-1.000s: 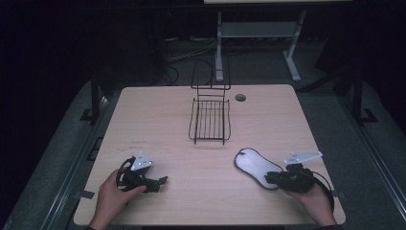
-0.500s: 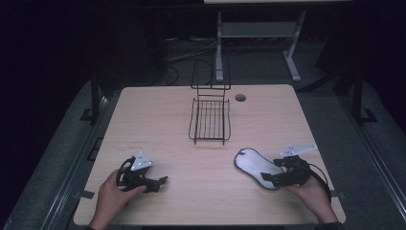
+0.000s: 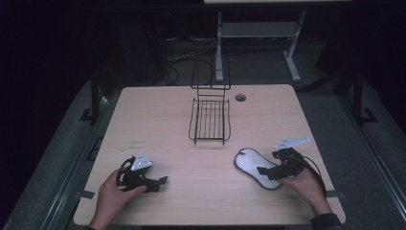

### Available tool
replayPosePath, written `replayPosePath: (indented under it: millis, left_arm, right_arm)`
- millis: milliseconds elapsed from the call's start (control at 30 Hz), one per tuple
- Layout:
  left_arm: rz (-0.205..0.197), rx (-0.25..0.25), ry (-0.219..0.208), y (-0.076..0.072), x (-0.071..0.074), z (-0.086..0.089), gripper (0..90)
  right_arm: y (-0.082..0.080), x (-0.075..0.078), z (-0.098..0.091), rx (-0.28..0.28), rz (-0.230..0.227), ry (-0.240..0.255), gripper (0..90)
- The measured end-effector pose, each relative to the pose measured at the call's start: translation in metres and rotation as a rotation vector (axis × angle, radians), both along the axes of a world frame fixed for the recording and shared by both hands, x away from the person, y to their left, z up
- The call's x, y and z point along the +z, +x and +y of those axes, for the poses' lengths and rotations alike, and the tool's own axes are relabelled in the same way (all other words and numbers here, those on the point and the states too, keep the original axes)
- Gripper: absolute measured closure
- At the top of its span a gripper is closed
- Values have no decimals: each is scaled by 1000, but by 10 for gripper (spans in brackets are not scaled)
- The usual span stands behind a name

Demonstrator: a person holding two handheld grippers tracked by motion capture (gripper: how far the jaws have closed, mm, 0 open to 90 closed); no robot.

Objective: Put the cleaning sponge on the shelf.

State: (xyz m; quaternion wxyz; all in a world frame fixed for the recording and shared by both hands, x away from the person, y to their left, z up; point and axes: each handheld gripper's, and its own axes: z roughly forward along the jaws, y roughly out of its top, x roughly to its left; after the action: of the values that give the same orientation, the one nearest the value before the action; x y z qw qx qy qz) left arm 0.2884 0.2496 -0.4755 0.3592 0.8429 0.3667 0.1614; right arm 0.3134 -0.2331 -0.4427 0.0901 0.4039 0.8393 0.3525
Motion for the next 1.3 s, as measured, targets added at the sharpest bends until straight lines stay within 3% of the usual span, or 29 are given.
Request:
replayPosePath:
  millis: [200,833,1100,1300]
  left_arm:
    - [1,3,-3,0,0,0,126]
    - [1,4,-5,0,0,0,126]
    - [2,3,-4,0,0,0,126]
    - [1,3,-4,0,0,0,126]
  right_arm:
    - [11,-8,10,28,23,-22,89]
    - [16,-22,20,62,63,-85,93]
    - [16,-20,20,105,69,-73,212]
    - [15,-19,18,109,71,-64,248]
